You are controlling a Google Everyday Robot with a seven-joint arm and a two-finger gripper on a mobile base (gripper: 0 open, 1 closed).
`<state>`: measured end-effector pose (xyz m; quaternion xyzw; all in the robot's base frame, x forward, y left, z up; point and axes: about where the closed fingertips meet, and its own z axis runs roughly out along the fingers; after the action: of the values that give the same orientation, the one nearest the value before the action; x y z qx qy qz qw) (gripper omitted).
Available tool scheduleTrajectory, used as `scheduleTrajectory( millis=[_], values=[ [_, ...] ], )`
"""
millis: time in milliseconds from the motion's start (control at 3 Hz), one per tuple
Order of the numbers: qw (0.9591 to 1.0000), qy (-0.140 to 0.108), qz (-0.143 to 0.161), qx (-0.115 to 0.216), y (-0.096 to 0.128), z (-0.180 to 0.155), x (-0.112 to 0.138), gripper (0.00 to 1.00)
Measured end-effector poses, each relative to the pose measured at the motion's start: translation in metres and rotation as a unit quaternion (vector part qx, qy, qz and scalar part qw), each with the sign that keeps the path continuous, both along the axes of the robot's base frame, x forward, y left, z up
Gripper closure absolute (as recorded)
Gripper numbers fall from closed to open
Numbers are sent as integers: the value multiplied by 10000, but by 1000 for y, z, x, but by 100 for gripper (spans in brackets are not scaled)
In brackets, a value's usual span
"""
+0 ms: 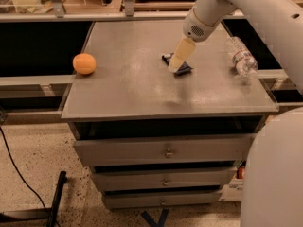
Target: Move rxbar blueberry near orange
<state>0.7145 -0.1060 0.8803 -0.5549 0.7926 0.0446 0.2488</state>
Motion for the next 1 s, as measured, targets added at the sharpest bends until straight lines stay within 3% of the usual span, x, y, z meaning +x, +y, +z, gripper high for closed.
scheduleTrajectory(
  millis=[667, 1000],
  values=[
    [9993, 225, -176, 223, 2, -32, 14, 0],
    [9989, 320, -245, 243, 0, -41, 16, 16]
  ],
)
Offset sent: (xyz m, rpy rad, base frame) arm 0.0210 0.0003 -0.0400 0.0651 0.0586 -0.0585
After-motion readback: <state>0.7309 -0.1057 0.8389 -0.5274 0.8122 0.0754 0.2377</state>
